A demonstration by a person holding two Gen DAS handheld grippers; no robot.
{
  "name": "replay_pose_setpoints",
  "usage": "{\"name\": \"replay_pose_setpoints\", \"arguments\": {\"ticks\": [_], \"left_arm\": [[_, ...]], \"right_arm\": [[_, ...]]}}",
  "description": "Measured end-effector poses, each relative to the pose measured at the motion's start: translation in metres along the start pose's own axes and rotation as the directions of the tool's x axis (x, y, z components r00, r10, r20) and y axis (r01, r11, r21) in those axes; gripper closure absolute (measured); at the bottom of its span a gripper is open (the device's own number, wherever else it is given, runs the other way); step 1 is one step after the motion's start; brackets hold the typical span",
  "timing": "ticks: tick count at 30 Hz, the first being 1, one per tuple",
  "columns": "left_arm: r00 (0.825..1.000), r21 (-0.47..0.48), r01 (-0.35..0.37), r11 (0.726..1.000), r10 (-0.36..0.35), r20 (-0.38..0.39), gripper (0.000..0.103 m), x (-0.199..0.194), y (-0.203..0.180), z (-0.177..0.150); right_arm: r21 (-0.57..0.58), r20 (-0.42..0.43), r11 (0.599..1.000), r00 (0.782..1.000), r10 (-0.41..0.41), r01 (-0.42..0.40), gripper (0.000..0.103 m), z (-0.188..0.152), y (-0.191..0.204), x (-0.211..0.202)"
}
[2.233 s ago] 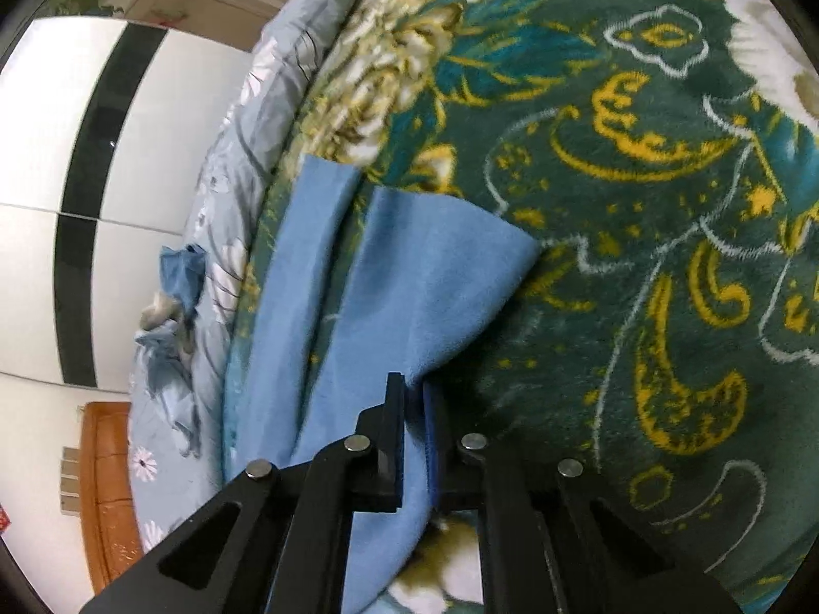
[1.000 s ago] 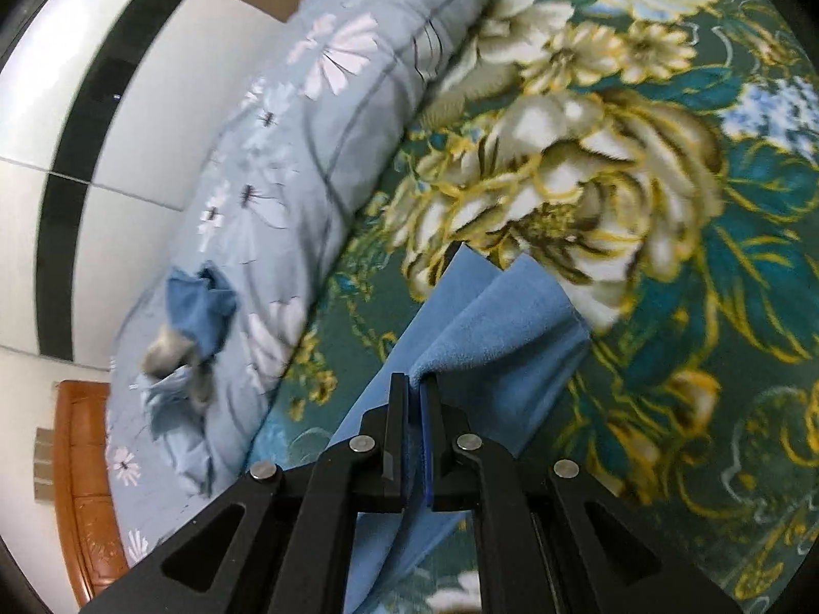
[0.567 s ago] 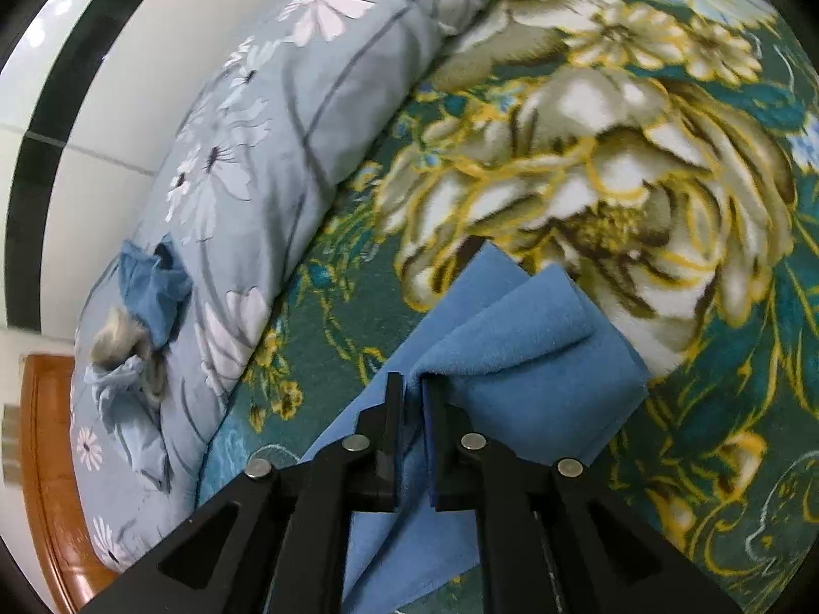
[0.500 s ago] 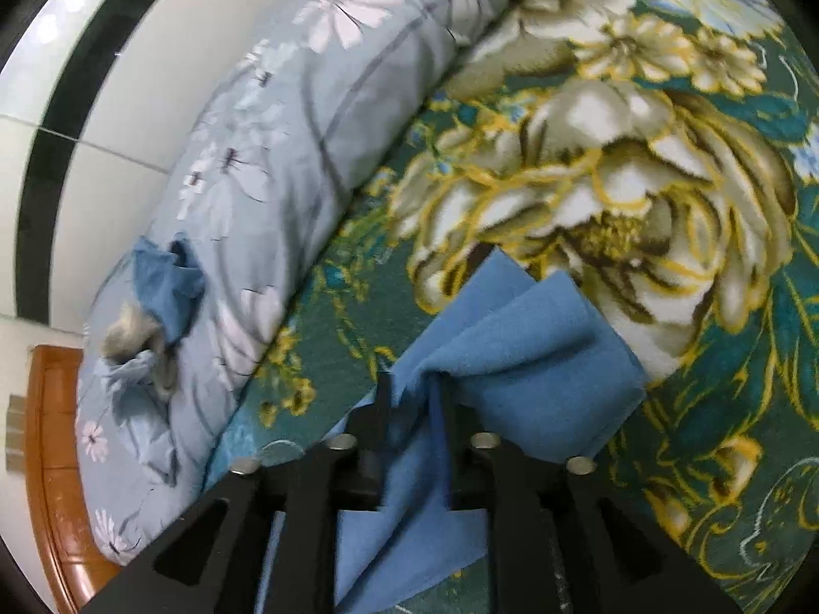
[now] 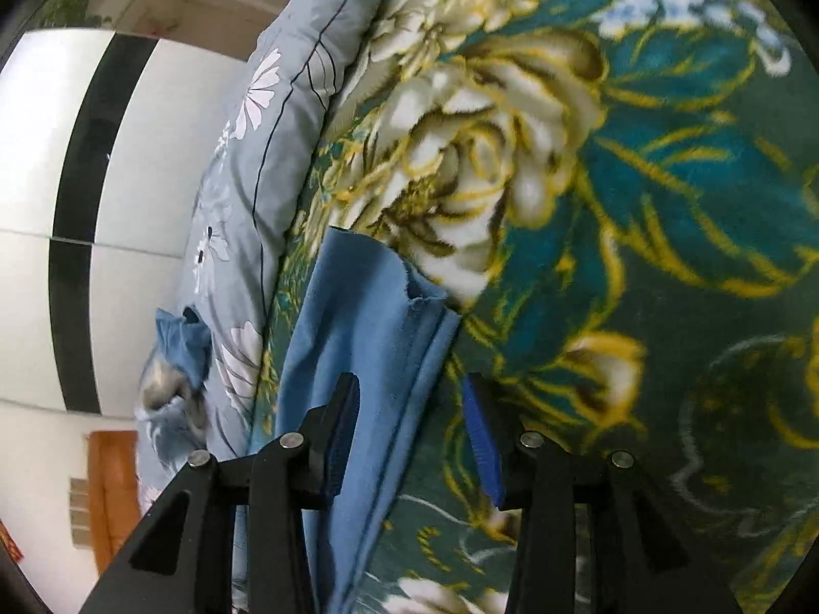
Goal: Fold clothes
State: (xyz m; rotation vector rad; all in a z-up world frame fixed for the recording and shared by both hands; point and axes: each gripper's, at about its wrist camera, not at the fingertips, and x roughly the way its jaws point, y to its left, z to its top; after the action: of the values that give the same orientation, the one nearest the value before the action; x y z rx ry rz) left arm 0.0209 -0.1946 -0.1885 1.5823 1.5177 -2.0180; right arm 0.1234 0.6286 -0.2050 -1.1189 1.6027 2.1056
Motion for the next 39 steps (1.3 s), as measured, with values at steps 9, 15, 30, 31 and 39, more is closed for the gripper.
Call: {"name": "replay_pose_setpoints", "arguments": {"ticks": [9,15,30,31,39], "left_arm": [[0.999,-0.017,0.05,0.999,-0.051,-0.015,0.035,0.019,0.005,-0.013],[0.999,-0.031,0.052,0.998,-0.052,-0.003,0.035,0.026,0.005,-0.013],[0.998,0.035,0.052,0.998,-0.053,0.039,0.087,0.006,-0.022,-0.013],[0.997,0.058,0.067,0.996,-0.069,0.047,0.088,-0.002,-0.026,-0.013],[0.978,0.22,0.156,0.963,-0.182,0.102,0.09,-0.08,-0.024,-0.007]], "right_arm": [[0.042,0.029,0.999,0.999,0.024,-0.026,0.094,-0.002,-0.001,0.024],[-0.021,0.049,0.994,0.993,0.106,-0.105,0.095,-0.006,0.03,0.009],[-0.209,0.021,0.958,0.979,0.205,-0.196,0.095,-0.028,0.109,-0.055],[-0.22,0.019,0.954,0.977,0.211,-0.202,0.095,-0.029,0.112,-0.06],[-0.275,0.016,0.928,0.963,0.268,-0.253,0.096,-0.044,0.105,-0.098]]}}
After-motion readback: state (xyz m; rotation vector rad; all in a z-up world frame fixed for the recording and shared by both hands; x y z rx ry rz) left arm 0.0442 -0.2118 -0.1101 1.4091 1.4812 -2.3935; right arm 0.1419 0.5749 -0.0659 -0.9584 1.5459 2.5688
